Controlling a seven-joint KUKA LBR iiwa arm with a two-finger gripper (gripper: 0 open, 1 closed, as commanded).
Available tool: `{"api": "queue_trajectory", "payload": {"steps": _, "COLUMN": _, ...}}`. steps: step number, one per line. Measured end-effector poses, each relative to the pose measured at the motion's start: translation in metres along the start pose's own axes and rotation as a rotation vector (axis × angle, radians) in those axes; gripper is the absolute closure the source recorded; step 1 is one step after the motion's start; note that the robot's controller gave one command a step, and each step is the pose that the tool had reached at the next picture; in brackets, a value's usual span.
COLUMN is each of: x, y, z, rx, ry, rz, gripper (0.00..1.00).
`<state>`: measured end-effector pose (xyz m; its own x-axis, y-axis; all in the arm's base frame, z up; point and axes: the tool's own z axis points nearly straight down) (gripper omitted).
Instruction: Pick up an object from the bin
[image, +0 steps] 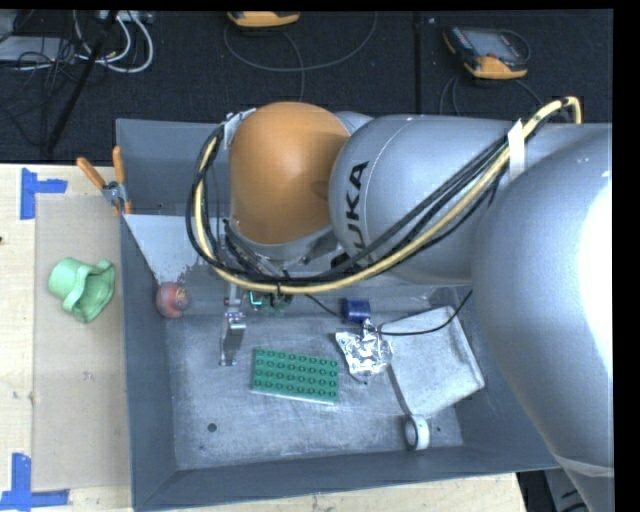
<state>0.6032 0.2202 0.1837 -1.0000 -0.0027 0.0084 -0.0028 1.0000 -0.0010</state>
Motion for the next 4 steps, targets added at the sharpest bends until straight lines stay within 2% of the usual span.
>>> {"api": "queue_trajectory", "payload": {"steps": 1, "x": 0.057, "y": -0.099, "z": 0.115, "rx": -0.002, "ry": -0.013, "rz": -0.102, "gripper": 0.00}}
{"api": "queue_trajectory", "payload": {"steps": 2, "x": 0.033, "y": -0.146, "z": 0.083, "rx": 0.002, "ry": -0.012, "rz": -0.106, "gripper": 0.00}}
{"api": "queue_trajectory", "payload": {"steps": 3, "x": 0.044, "y": -0.134, "z": 0.085, "rx": -0.002, "ry": -0.006, "rz": 0.008, "gripper": 0.00}}
{"api": "queue_trajectory", "payload": {"steps": 4, "x": 0.037, "y": -0.135, "z": 0.113, "rx": -0.004, "ry": -0.012, "rz": 0.147, "gripper": 0.00}}
